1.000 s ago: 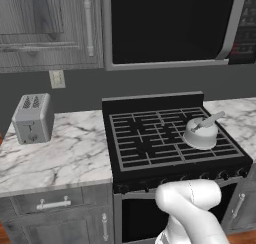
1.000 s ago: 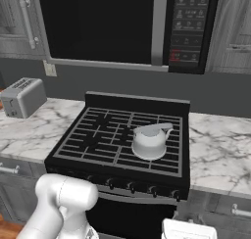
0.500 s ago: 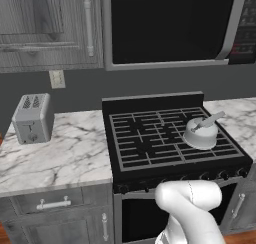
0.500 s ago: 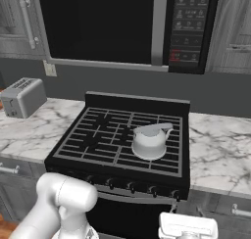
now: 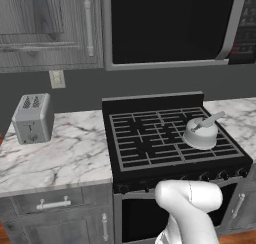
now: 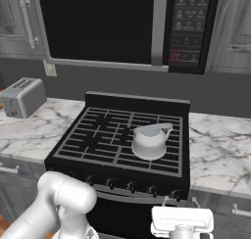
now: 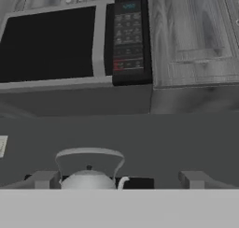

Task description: The kettle is done boiling. Turn off the stove, then wait for 300 timesteps before moving the kettle to the dining table.

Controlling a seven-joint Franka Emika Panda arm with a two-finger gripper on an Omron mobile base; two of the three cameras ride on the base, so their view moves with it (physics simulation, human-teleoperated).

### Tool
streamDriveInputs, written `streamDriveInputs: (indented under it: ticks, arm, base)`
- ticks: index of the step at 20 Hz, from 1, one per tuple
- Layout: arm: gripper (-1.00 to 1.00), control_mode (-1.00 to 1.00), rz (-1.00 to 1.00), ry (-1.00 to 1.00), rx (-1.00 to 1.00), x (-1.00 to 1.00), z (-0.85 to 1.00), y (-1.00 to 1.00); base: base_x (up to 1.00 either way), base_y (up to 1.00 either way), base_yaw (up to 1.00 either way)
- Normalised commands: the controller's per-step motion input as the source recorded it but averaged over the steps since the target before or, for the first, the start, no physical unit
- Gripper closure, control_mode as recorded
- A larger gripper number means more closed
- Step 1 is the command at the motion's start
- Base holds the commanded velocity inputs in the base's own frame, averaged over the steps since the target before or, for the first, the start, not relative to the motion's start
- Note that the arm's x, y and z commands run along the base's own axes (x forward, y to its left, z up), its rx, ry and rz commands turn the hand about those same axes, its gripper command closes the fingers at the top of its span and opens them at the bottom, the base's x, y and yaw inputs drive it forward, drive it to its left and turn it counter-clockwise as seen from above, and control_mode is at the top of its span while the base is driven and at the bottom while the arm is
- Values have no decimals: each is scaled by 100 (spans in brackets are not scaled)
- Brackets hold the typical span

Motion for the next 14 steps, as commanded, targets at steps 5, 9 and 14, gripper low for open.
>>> streamDriveInputs:
  ticks: [5, 9, 14]
  arm:
    - [-100, -100, 4, -9, -10, -11, 47, 32]
    - [-100, -100, 5, -11, -12, -6, 48, 35]
    - [-100, -100, 4, -8, -13, -2, 46, 35]
  base:
    - [0, 0, 0]
    - [0, 0, 0]
    - [0, 0, 0]
